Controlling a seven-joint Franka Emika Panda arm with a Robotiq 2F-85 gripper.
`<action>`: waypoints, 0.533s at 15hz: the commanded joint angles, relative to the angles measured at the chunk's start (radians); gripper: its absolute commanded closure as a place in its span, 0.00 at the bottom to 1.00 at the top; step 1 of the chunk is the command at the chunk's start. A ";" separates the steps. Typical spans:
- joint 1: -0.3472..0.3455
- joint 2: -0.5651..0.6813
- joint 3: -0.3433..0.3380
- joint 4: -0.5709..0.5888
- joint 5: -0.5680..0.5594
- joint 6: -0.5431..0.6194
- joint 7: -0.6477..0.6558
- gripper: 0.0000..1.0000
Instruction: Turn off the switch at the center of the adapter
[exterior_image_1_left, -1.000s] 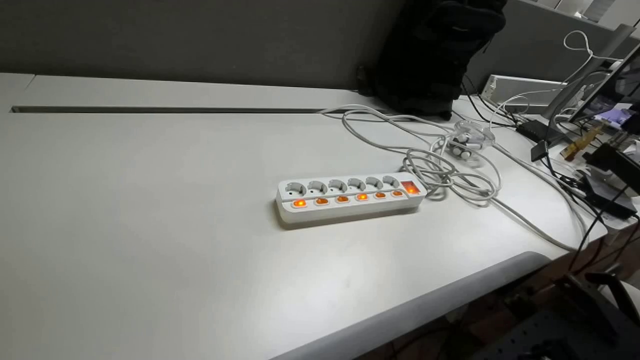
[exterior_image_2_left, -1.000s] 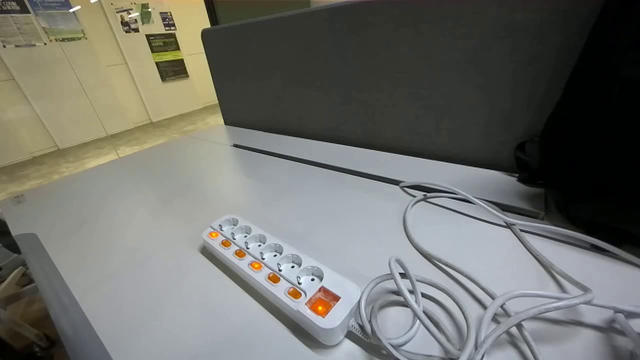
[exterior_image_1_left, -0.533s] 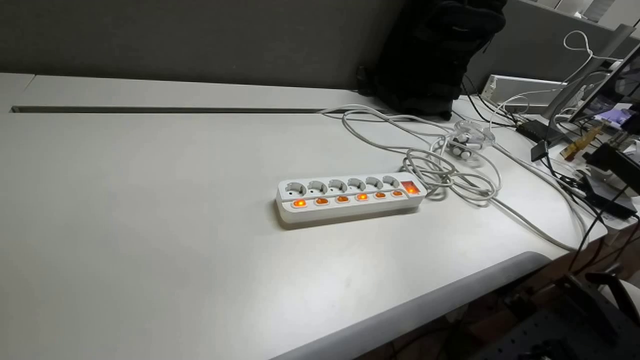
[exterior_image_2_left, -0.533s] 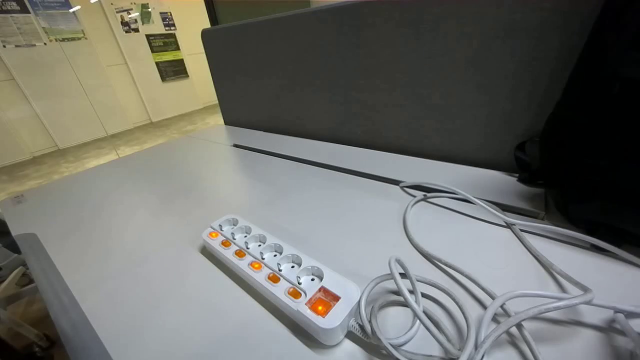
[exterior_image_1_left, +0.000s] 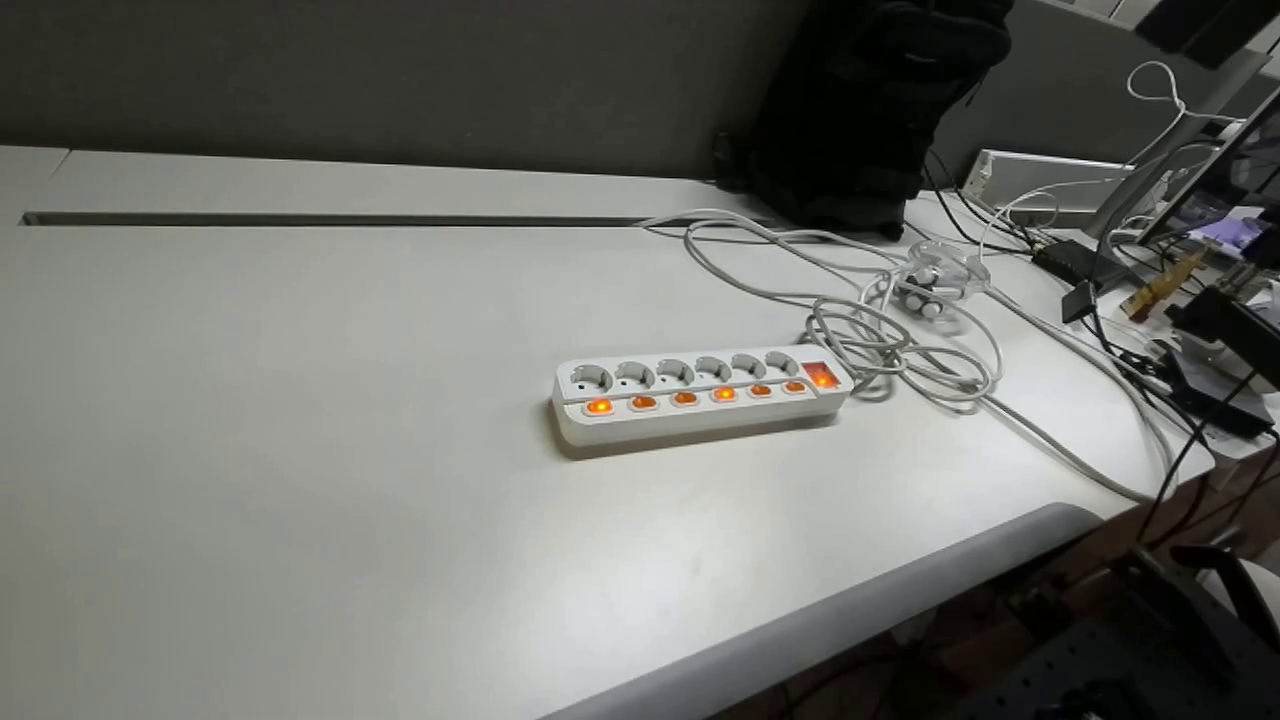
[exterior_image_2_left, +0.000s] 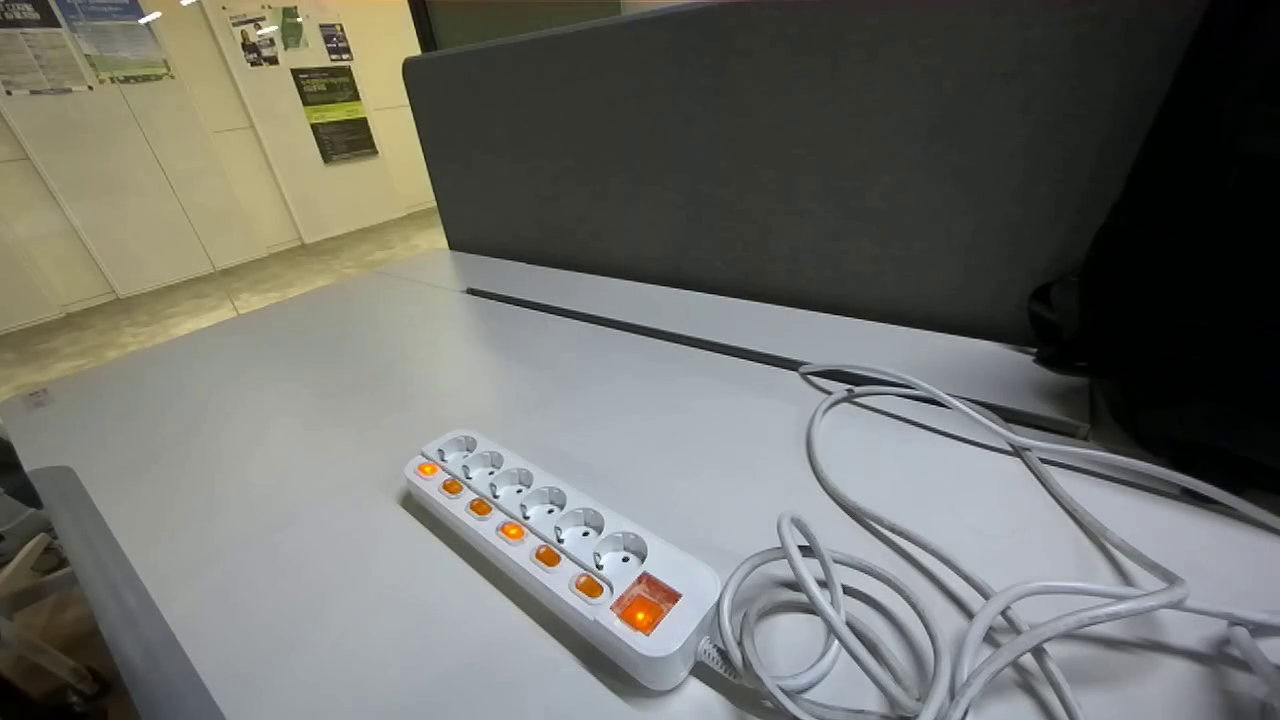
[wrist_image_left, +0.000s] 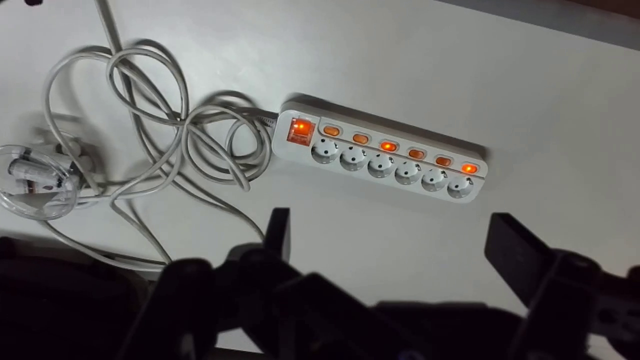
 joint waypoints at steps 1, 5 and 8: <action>0.029 0.170 0.026 0.027 0.003 0.093 0.004 0.00; 0.053 0.317 0.068 0.031 0.009 0.207 -0.003 0.25; 0.061 0.413 0.099 0.034 0.010 0.283 0.002 0.49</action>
